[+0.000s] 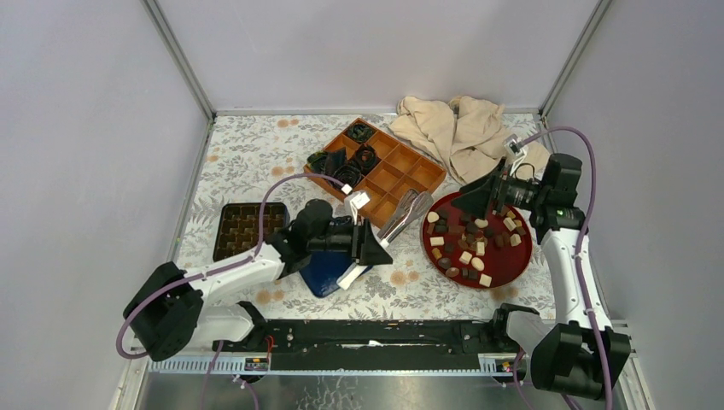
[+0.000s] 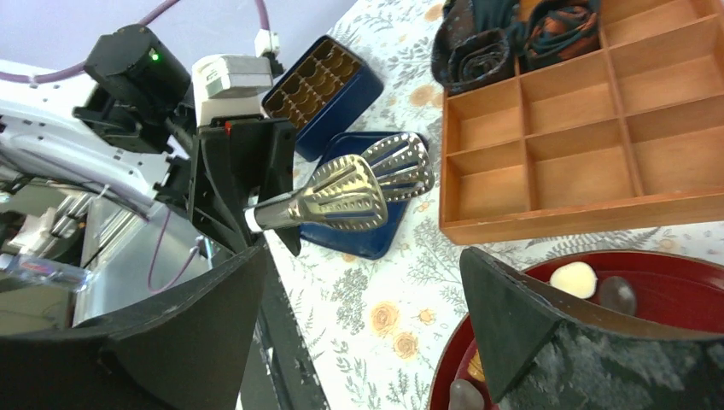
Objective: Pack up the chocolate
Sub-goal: Pick up the clamp from the center of the board.
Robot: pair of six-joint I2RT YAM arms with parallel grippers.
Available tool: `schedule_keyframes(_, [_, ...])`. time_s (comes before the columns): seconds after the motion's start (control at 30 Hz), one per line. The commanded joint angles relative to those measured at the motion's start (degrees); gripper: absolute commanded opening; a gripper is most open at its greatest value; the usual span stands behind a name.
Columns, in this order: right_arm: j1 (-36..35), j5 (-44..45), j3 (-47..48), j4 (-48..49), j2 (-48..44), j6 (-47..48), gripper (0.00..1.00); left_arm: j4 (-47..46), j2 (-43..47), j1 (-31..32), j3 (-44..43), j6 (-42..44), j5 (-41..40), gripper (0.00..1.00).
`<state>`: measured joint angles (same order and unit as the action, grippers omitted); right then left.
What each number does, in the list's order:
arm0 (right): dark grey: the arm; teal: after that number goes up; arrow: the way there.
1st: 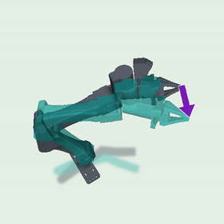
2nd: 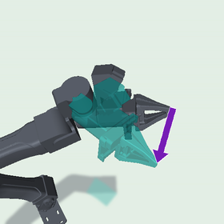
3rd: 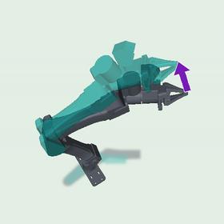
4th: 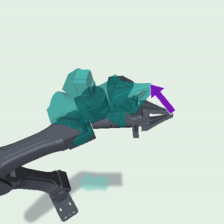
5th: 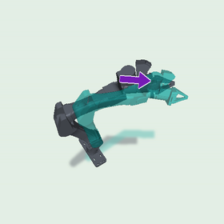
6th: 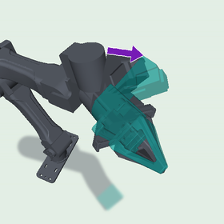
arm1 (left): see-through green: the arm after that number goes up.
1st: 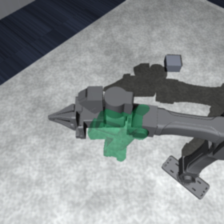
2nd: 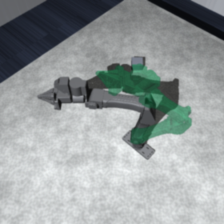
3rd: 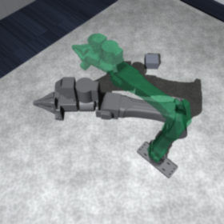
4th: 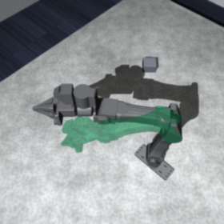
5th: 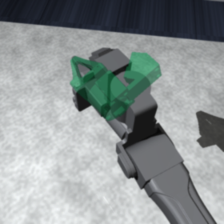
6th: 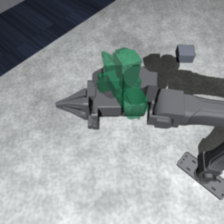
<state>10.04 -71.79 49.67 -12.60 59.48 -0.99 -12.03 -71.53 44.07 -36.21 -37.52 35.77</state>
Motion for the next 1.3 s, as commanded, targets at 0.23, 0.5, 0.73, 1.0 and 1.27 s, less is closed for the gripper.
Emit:
schedule_keyframes(0.23, [-5.3,-9.8,-10.6,40.8,1.6,-35.4,1.0,-52.4,-1.3,2.0,6.8,-26.4,-6.4,0.52])
schedule_keyframes(0.5, [-11.3,-4.8,-15.0,67.0,2.3,-57.3,1.0,-58.1,-11.6,9.1,0.1,-22.5,-17.9,0.49])
schedule_keyframes(0.73, [-12.7,-1.8,-16.9,74.5,1.4,-63.9,1.0,-62.5,-17.7,12.5,-3.7,-21.2,-22.7,0.48])
schedule_keyframes(1.0, [-14.2,0.6,-17.4,75.7,1.3,-65.2,1.0,-67.7,-23.3,14.5,-7.4,-23.2,-24.3,0.48])
schedule_keyframes(1.27, [-14.3,0.4,-17.2,76.5,0.7,-65.7,0.87,-73.6,-27.9,15.2,-8.7,-27.2,-24.1,0.48])
